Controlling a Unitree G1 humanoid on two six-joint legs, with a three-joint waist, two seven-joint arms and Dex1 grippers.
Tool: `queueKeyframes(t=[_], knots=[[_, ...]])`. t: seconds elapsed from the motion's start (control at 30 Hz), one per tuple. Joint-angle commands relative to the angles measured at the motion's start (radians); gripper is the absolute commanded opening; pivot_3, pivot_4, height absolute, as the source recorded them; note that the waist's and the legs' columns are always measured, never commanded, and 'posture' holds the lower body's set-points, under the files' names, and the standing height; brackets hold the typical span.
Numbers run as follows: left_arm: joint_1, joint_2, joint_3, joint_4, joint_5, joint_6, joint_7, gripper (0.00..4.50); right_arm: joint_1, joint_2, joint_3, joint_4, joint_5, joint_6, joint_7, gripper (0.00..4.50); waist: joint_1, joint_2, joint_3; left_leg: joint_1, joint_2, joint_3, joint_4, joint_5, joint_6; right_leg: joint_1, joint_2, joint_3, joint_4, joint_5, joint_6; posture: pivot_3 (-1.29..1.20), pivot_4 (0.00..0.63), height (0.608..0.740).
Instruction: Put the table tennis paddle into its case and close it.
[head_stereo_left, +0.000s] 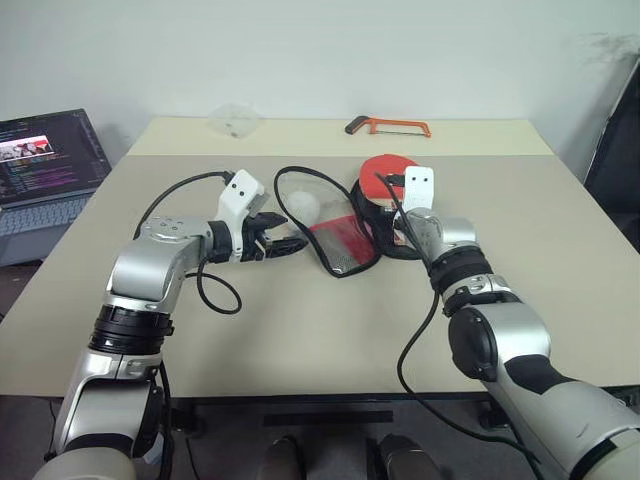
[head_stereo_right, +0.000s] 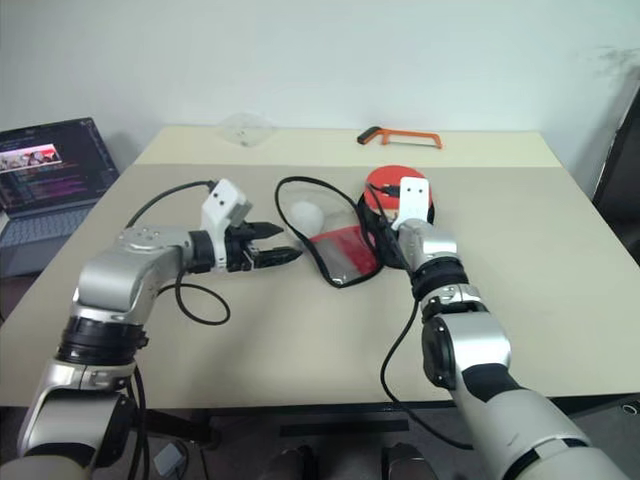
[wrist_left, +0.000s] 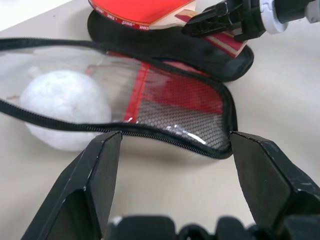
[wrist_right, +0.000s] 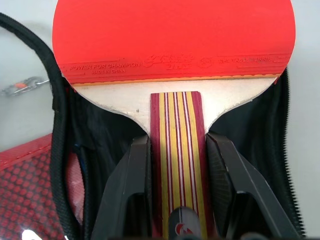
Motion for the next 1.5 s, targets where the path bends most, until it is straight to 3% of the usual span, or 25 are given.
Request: queueKeyframes(t=[0.03,0.83,1.1,1.2,1.4,1.5], knots=[[-0.004,0.011,0.027,-0.047,-0.013,0.002,0.012,3.73,-0.046,-0.004,0.01,-0.003,0.006,-0.038,0.013,1.09,0.0,0.0,0.0,0.0,0.0,0.0,0.0,0.0,0.0,0.0,0.0,0.0,0.0,0.0,0.0,0.0,0.15,0.74],[0.0,0.03,0.021,-0.073,-0.015,0.026,0.024,3.73,-0.025,-0.033,0.052,0.127,-0.013,-0.103,0.054,1.09,0.0,0.0,0.0,0.0,0.0,0.0,0.0,0.0,-0.001,0.0,0.0,0.0,0.0,0.0,0.0,0.0,0.15,0.74],[-0.008,0.026,0.014,-0.046,-0.005,0.011,0.022,3.73,-0.038,-0.051,0.054,0.084,-0.005,-0.086,0.073,3.62,0.0,0.0,0.0,0.0,0.0,0.0,0.0,0.001,-0.001,0.0,0.0,0.0,0.001,0.0,0.0,0.0,0.15,0.74],[-0.019,0.025,0.01,-0.022,0.002,-0.004,0.017,3.73,-0.039,-0.068,0.062,-0.024,0.003,-0.015,0.093,4.45,0.0,0.0,0.0,0.001,0.0,0.0,0.0,0.001,-0.001,0.0,0.0,0.0,0.001,0.0,0.0,0.0,0.15,0.74],[-0.011,0.069,0.0,0.036,0.026,-0.054,-0.025,3.73,0.141,-0.201,0.128,-0.749,0.061,0.414,0.237,4.45,0.007,0.0,0.0,0.0,0.0,-0.001,0.0,0.001,-0.002,0.0,0.0,-0.001,0.0,0.0,0.0,0.0,0.15,0.74],[0.001,0.063,-0.009,0.072,0.042,-0.089,-0.025,3.73,0.339,-0.357,0.174,-1.059,0.173,0.452,0.477,4.45,0.022,-0.001,0.0,0.0,0.0,-0.002,-0.001,0.001,-0.002,0.001,0.0,-0.002,0.0,-0.001,-0.001,0.0,0.15,0.74]])
